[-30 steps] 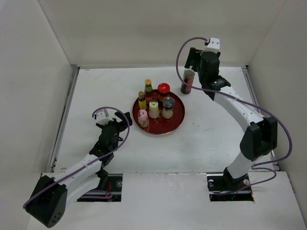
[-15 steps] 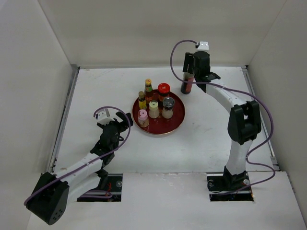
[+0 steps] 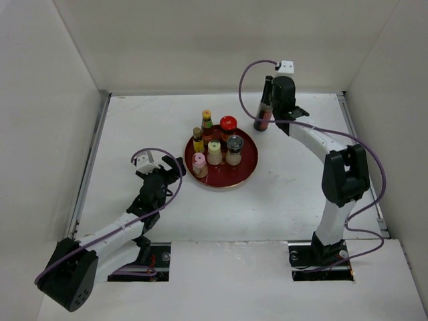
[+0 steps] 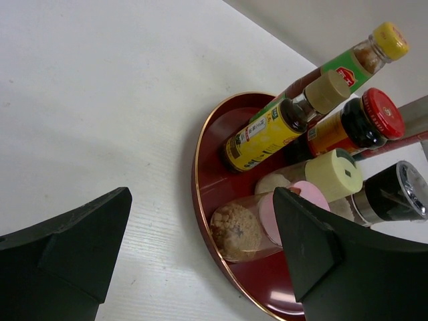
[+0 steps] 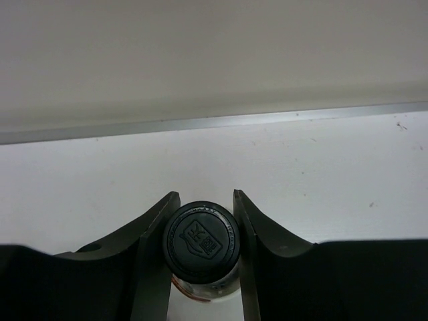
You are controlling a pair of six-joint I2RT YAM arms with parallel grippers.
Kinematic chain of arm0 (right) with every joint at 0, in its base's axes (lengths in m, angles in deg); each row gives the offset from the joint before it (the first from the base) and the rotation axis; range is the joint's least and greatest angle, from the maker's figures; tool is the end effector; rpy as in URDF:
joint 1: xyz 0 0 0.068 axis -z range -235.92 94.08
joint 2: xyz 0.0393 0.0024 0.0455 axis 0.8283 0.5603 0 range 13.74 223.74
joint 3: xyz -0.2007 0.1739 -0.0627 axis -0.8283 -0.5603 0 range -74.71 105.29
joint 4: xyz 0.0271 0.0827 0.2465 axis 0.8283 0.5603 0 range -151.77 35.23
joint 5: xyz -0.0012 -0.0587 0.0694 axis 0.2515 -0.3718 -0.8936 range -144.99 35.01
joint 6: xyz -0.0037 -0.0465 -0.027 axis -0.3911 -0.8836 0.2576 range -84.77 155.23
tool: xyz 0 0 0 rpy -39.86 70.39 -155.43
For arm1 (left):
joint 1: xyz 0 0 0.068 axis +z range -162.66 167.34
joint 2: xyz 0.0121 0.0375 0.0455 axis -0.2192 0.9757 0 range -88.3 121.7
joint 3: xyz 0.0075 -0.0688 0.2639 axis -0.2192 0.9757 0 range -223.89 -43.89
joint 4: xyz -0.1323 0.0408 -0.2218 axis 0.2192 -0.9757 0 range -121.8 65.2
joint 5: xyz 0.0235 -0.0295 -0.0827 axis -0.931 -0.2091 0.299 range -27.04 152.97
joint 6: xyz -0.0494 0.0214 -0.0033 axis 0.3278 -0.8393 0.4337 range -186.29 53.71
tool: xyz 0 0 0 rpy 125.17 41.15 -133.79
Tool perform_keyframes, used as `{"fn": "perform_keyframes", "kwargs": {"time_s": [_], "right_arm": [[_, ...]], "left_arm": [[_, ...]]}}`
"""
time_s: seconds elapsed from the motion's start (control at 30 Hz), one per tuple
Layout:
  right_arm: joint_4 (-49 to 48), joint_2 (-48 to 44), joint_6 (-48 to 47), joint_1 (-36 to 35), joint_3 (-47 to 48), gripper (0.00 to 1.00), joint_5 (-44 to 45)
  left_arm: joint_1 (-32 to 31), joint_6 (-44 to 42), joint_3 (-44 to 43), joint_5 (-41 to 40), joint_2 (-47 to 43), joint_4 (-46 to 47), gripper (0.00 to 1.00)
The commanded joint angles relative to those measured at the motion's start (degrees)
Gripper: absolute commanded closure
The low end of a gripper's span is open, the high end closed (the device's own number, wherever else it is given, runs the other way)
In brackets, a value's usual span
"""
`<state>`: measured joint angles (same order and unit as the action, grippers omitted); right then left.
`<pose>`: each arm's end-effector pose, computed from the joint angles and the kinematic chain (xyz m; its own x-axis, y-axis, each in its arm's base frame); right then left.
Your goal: Organize the condiment bottles
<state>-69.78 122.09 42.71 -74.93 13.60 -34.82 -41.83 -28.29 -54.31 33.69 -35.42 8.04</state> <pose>0.4379 0.1379 0.3141 -0.1938 0.0626 -0.9791 0.0387 0.9977 0.0561 0.1705 -0.0752 0.1852 -0.1176 -0.5494 -0.8273 -0.0867 0.8355 -0.5425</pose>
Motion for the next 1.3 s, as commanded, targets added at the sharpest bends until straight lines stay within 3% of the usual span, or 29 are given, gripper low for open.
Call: {"fn": "perform_keyframes", "kwargs": {"time_s": [0.0,0.37,0.67,0.83,0.93,1.03,1.13,1.23,1.27], "right_arm": [[-7.3,-10.2,-0.5,-2.0,-1.9,0.66,3.1],[-10.7,-21.2,-1.4,-9.7,-12.2,0.67,4.4],[-14.0,-18.4,-2.0,-14.2,-14.8,0.67,4.1],[-16.0,-16.8,-3.5,-15.5,-16.7,0.66,4.4],[-16.4,-16.7,-3.5,-16.8,-18.9,0.63,5.7],[-17.5,-16.9,-2.8,-17.2,-21.4,0.57,7.0],[-18.2,-17.8,-1.7,-17.2,-23.6,0.4,7.9],[-18.2,-19.9,-0.9,-17.3,-25.0,0.17,8.7],[-18.2,-20.9,-0.5,-17.3,-25.4,0.0,9.3]], "left_arm": [[0.5,0.7,0.3,0.6,-1.3,2.9,0.13],[0.3,0.7,0.1,0.7,-1.5,2.5,0.13],[0.4,0.7,0.4,0.2,-2.2,2.5,0.1],[0.5,0.6,0.3,-0.3,-2.8,1.8,0.0],[0.6,0.6,0.2,-0.7,-3.0,1.3,0.0],[0.6,0.5,-0.1,-1.5,-1.7,1.2,0.0],[0.2,0.4,-0.6,-1.6,-1.8,0.3,0.0],[0.6,0.5,-0.6,-1.0,-2.3,0.3,0.0],[0.5,0.5,-0.6,-1.0,-2.8,0.2,0.0]]}}
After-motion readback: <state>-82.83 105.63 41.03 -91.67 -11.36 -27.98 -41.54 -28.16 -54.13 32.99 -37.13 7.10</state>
